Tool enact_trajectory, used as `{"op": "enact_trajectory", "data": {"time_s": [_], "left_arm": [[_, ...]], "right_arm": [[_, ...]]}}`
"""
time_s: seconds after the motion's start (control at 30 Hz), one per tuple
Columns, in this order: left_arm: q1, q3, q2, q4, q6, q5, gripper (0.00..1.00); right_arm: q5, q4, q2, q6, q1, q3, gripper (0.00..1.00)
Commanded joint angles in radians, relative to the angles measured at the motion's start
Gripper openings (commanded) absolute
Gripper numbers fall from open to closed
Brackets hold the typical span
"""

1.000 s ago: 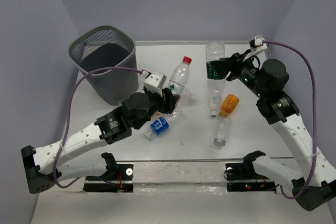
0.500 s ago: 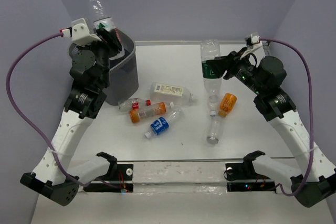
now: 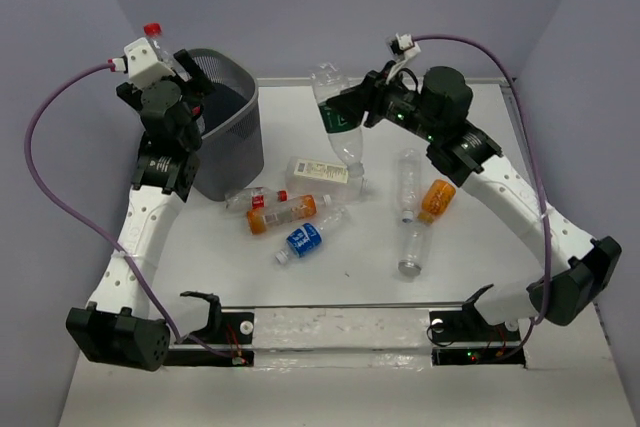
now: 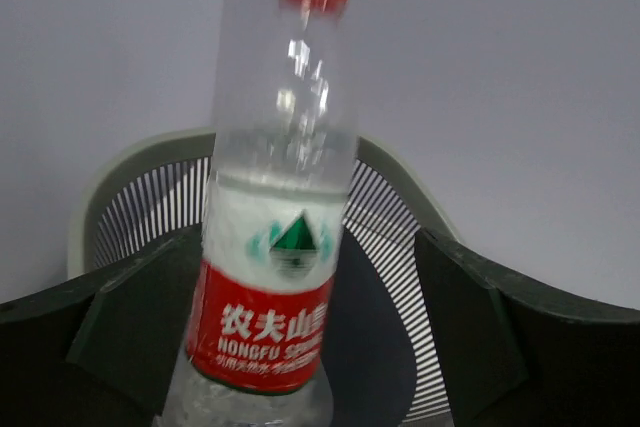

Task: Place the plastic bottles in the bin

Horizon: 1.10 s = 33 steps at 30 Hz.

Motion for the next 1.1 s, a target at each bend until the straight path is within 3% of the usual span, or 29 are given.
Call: {"op": "enact_trajectory", "data": {"time_s": [0.0,0.2,0.47,0.6,0.67,0.83,0.93,0.97,1.0,1.07], "left_arm": [[0.001,0.025,-0.09,0.026,-0.033,0.079,0.99],[0.001,-0.036,-0.259,-0.124,-0.091,0.302,0.99],[0.001,-0.141,-0.415,-0.452,-0.114,0.51,0.99],[0.001,-0.252,-0.547,-0.514,-0.156,0.571,0.99],[0.001,-0.31,-0.59,-0.549,-0.174,0.638,0.99],[0.001,-0.448,-0.634,-0.543,-0.252,0.876,0.99],[0.001,-0.49,-0.648,-0.546,-0.249,0.902,0.99],[0.0,-0.497,-0.648,-0.551,-0.245,0.906,0.99],[0.0,-0.505,-0.645,-0.548,-0.24,0.912,0.99],[0.0,-0.53,-0.627,-0.539,-0.229,0.935,0.99]], "right_arm": [[0.049,0.054,0.116,-0.05,0.082,0.241,0.3],[0.147,0.095,0.357,-0.069,0.182,0.504,0.3],[0.182,0.199,0.732,0.005,0.197,1.065,0.27],[0.173,0.42,0.871,0.106,0.215,1.11,0.26],[0.245,0.55,0.95,0.12,0.229,1.127,0.26],[0.369,0.676,1.176,0.045,0.281,1.354,0.22],[0.401,0.693,1.17,0.016,0.292,1.276,0.21],[0.4,0.678,1.176,0.005,0.292,1.264,0.27],[0.376,0.643,1.187,-0.025,0.292,1.265,0.45],[0.339,0.601,1.178,-0.052,0.292,1.251,0.71]]}}
